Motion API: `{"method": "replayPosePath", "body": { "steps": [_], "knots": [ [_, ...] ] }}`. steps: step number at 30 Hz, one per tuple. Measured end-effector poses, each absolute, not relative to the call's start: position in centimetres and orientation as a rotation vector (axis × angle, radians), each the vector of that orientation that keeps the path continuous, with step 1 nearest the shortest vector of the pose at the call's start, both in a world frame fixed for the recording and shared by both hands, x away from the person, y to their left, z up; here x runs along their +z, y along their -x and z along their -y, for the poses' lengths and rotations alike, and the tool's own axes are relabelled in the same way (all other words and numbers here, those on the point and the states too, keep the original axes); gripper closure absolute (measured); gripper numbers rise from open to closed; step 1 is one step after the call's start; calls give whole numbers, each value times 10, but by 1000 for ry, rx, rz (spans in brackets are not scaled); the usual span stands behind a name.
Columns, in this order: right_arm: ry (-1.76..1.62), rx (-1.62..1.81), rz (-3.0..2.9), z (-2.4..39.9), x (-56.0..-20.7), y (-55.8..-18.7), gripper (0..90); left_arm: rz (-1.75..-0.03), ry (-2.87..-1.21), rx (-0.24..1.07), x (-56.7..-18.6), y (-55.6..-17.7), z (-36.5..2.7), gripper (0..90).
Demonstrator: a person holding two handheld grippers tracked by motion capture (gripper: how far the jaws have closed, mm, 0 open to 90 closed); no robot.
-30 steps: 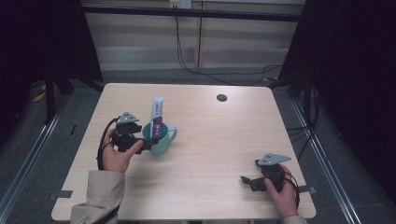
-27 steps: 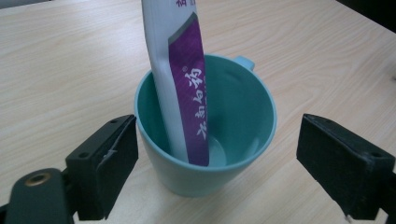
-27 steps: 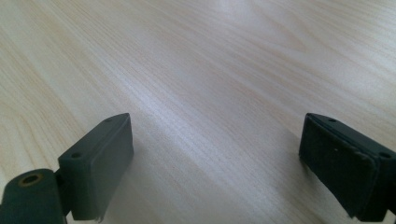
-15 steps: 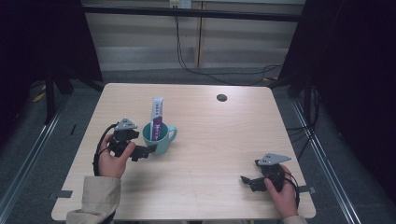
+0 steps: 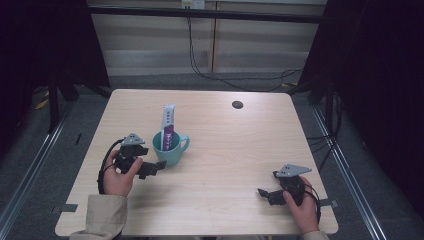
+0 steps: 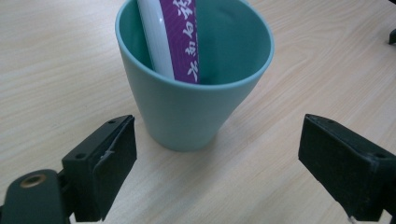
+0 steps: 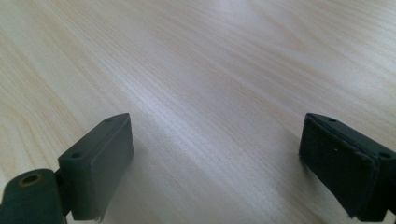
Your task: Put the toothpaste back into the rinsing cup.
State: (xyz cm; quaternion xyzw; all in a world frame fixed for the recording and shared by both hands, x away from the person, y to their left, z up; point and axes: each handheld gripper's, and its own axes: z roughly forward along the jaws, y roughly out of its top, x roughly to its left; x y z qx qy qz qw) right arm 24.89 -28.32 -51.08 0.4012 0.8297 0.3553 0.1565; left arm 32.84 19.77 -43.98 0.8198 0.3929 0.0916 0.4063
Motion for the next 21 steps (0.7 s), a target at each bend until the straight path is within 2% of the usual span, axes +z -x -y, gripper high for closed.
{"method": "replayPosePath", "body": {
  "steps": [21],
  "knots": [
    [-1149, 1016, -2375, 283, -511, -249, 95, -1025, -2084, 210, -466, -318, -204, 124]
  ]
}}
